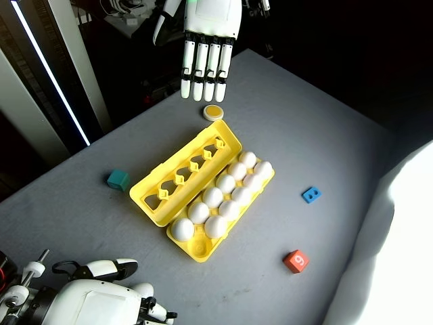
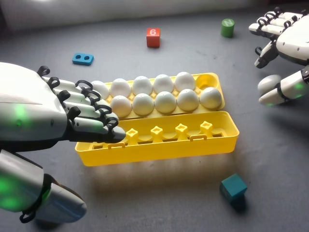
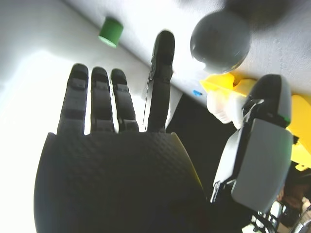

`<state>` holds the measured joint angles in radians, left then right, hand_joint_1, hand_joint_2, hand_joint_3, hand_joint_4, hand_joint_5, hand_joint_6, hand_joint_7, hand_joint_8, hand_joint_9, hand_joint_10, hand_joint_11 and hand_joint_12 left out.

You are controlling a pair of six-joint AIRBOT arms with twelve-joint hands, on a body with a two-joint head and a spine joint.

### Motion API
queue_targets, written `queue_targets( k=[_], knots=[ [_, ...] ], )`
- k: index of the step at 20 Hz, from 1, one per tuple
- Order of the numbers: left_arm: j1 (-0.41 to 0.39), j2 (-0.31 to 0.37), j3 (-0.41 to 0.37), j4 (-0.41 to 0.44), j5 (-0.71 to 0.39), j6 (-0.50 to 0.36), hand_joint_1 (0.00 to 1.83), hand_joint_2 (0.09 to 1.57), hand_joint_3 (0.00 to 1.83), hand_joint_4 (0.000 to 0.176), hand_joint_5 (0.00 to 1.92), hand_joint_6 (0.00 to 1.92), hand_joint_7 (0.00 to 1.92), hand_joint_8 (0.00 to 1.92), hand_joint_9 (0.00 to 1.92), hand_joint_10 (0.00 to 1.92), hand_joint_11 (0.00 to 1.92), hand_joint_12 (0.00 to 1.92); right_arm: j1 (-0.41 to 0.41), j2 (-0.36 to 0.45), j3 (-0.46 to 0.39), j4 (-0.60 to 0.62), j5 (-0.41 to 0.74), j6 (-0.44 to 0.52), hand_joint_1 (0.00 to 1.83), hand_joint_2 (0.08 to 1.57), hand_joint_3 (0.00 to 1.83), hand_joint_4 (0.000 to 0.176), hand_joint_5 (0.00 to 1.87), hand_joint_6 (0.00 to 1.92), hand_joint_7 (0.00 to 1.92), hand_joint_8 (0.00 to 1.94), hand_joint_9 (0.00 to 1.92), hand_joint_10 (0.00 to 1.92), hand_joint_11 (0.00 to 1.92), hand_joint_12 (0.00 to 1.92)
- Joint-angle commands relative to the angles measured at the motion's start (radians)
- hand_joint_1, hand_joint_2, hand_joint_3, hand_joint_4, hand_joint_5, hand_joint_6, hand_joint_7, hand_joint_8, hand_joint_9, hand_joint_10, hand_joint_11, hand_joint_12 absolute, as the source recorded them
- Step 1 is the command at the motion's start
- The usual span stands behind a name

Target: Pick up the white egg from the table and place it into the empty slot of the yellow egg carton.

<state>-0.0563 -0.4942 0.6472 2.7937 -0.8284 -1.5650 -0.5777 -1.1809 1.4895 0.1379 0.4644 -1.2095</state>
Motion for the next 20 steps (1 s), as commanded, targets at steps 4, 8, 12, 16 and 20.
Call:
queue_targets(
  k=[4,8,12,16,20],
  knots=[
    [-0.012,0.002,-0.001,-0.025,0.07,0.002,0.0,1.12,0.0,0.0,0.07,0.0,0.03,0.01,0.01,0.0,0.0,0.0,0.008,-0.003,0.01,0.009,0.121,0.001,0.58,0.82,0.01,0.11,0.88,0.05,0.0,0.0,0.0,0.0,0.0,0.0],
    [-0.012,0.002,-0.001,-0.025,0.07,0.002,0.0,1.12,0.0,0.0,0.07,0.0,0.03,0.0,0.0,0.0,0.0,0.0,0.009,-0.003,0.01,0.007,0.121,0.001,0.72,0.85,0.01,0.149,1.03,0.01,0.0,0.0,0.0,0.0,0.0,0.0],
    [-0.012,0.002,-0.001,-0.024,0.07,0.002,0.0,1.12,0.0,0.0,0.08,0.01,0.03,0.01,0.0,0.0,0.0,0.0,0.009,-0.003,0.01,0.006,0.12,0.001,0.88,0.86,0.01,0.083,1.12,0.04,0.0,0.0,0.0,0.0,0.0,0.0],
    [-0.012,0.002,-0.001,-0.024,0.07,0.002,0.0,1.12,0.0,0.0,0.07,0.0,0.03,0.0,0.0,0.0,0.0,0.0,0.01,-0.003,0.009,0.004,0.12,0.001,1.1,0.99,0.0,0.175,1.27,0.47,0.06,0.0,0.0,0.0,0.0,0.0],
    [-0.012,0.002,-0.001,-0.024,0.07,0.002,0.0,1.11,0.0,0.0,0.07,0.0,0.03,0.0,0.0,0.0,0.0,0.0,0.012,-0.003,0.009,0.004,0.12,0.001,1.18,0.96,0.0,0.0,1.41,0.23,0.16,0.01,0.0,0.0,0.0,0.0]
  ],
)
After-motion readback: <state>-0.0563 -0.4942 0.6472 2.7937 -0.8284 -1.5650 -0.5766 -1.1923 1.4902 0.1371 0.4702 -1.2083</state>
